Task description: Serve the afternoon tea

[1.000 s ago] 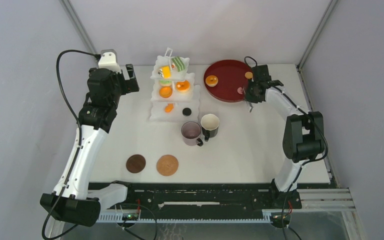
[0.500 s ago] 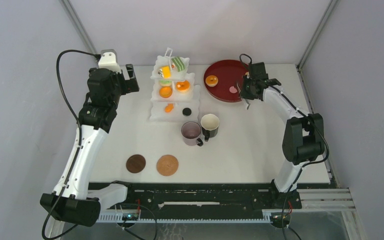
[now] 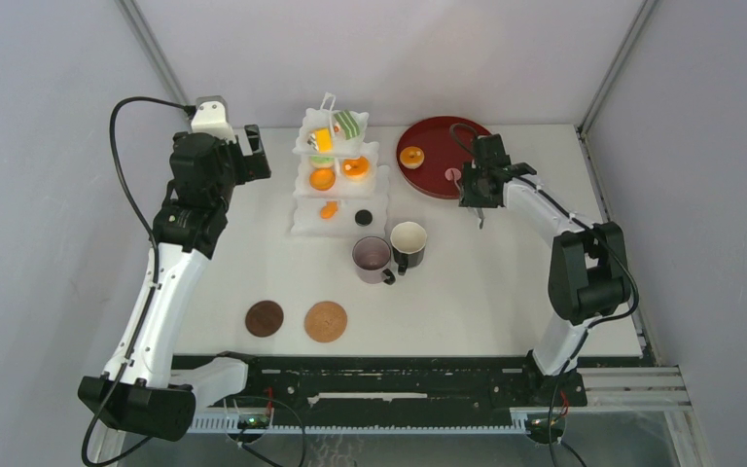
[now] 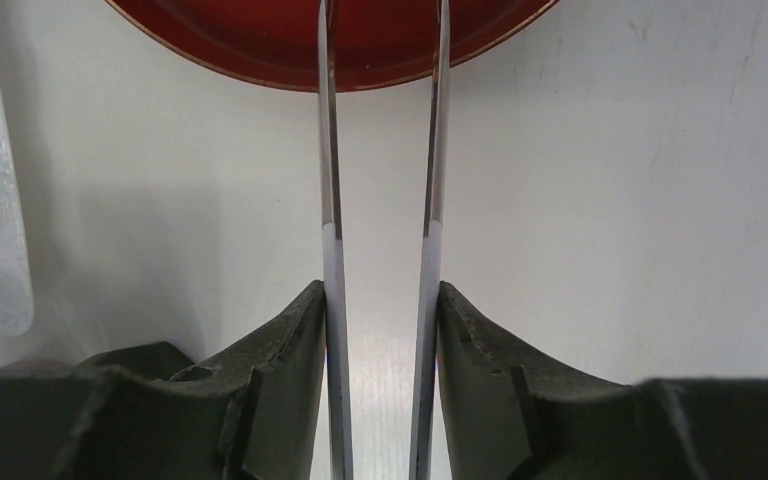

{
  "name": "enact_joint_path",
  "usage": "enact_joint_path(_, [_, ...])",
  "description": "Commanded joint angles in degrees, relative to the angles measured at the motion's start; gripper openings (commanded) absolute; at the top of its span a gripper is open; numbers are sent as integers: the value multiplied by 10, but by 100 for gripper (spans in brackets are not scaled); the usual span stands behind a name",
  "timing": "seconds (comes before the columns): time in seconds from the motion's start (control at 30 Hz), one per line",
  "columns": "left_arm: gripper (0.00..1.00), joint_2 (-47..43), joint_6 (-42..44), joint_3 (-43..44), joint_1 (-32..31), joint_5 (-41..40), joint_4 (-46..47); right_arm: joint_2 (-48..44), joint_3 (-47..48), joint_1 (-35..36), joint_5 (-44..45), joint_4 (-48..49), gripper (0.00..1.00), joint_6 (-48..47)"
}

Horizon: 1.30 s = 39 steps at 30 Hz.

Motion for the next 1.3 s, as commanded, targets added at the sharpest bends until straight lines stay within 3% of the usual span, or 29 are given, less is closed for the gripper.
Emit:
enact_joint_path(0.0, [100,-2,7,8,1,7,18,-11,19,5,5,25,49,-18])
enact_joint_path(0.7, [100,-1,16,8,1,2,18,79,122,13,-1,-10,51,-19])
enact_joint_path(1.0, [100,-2,18,7,1,-2,18,45,116,11,-9,-3,32,-7])
enact_joint_path(1.27, [100,-3,18,6,1,-3,18,2,108,9,-17,5,28,2])
